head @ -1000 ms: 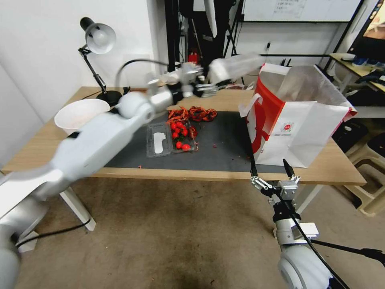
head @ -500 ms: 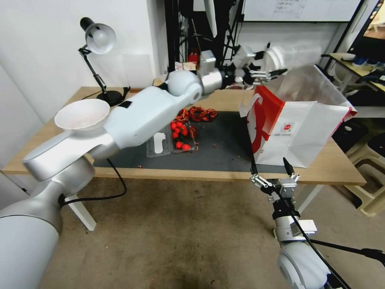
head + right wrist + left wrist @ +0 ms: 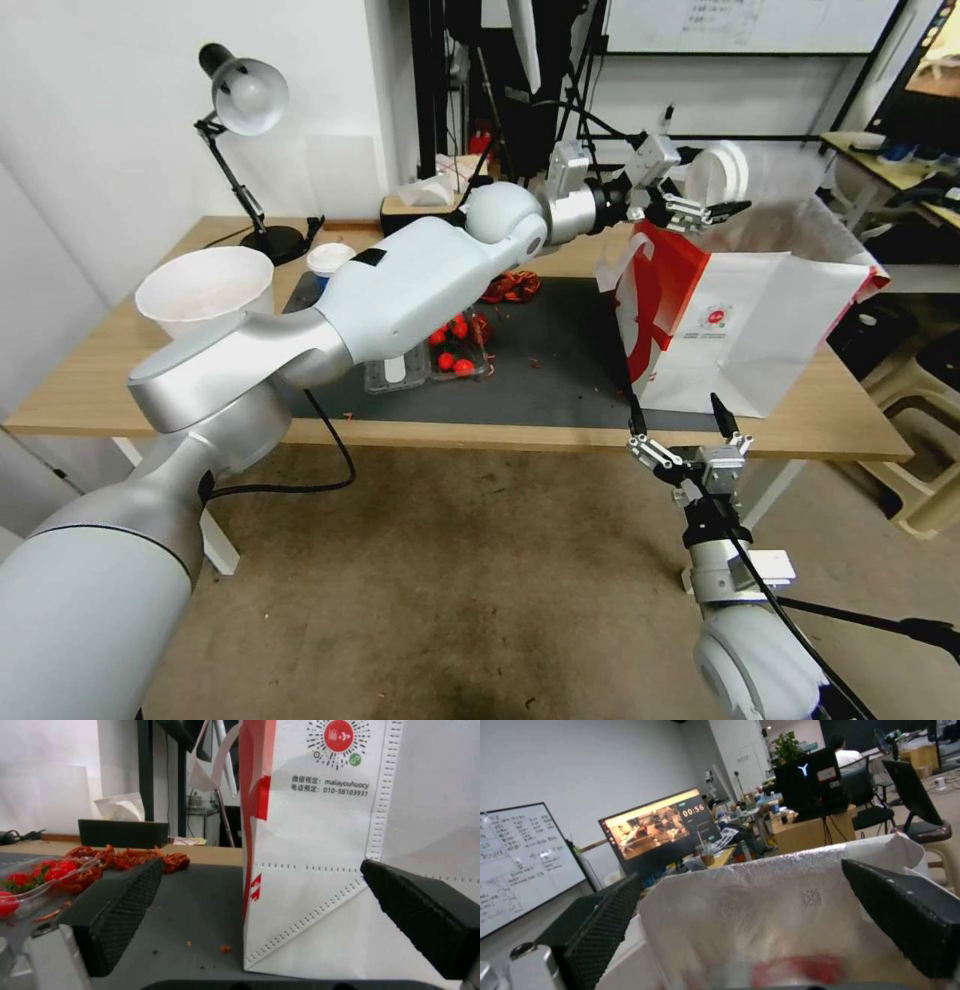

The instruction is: Pick up the trash from the table and place it into the takeout bag.

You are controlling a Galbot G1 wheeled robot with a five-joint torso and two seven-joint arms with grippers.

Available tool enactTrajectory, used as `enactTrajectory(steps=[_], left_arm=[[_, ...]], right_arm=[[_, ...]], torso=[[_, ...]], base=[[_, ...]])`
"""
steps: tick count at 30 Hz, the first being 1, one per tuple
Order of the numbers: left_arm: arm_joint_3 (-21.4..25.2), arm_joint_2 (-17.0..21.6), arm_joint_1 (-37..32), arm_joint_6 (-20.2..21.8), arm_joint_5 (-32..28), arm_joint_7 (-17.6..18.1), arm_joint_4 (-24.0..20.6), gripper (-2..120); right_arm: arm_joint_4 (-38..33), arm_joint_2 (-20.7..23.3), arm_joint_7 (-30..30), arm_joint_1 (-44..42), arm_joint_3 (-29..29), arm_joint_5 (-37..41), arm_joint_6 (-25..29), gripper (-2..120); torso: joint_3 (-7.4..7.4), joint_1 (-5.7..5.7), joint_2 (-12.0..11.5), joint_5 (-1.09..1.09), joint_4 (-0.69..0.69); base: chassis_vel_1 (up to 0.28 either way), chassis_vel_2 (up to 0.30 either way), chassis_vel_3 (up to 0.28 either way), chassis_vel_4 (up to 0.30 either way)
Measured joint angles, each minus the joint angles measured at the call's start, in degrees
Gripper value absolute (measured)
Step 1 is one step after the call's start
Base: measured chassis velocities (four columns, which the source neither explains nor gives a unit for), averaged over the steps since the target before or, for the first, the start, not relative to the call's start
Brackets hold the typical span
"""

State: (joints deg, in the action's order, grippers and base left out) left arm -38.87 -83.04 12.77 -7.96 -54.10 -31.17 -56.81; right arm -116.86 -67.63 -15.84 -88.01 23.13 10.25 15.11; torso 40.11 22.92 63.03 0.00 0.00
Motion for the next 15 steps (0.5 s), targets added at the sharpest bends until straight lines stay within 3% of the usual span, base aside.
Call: enactTrajectory(steps=[7,9,15], left_arm=[[2.2,1.8,-0.7,0.2,0.1,0.6,-1.2,100],[5.6,5.3,-2.3,0.7,-0.1,1.3,-3.1,100],[8.4,10.6,-5.2,1.2,-0.2,1.3,-6.0,100]], right_arm=[[0.0,-0.1,0.0,0.2,-0.2,0.0,0.0,99],[0.0,0.0,0.0,0.2,-0.2,0.0,-0.1,99],[0.0,-0.4,0.0,0.2,-0.2,-0.1,-0.2,99]], torso=[[0.0,0.0,0.0,-0.01,-0.01],[0.0,0.0,0.0,-0.02,0.0],[0.0,0.0,0.0,-0.03,0.0]], base=[[0.0,0.0,0.0,0.0],[0.0,0.0,0.0,0.0],[0.0,0.0,0.0,0.0]])
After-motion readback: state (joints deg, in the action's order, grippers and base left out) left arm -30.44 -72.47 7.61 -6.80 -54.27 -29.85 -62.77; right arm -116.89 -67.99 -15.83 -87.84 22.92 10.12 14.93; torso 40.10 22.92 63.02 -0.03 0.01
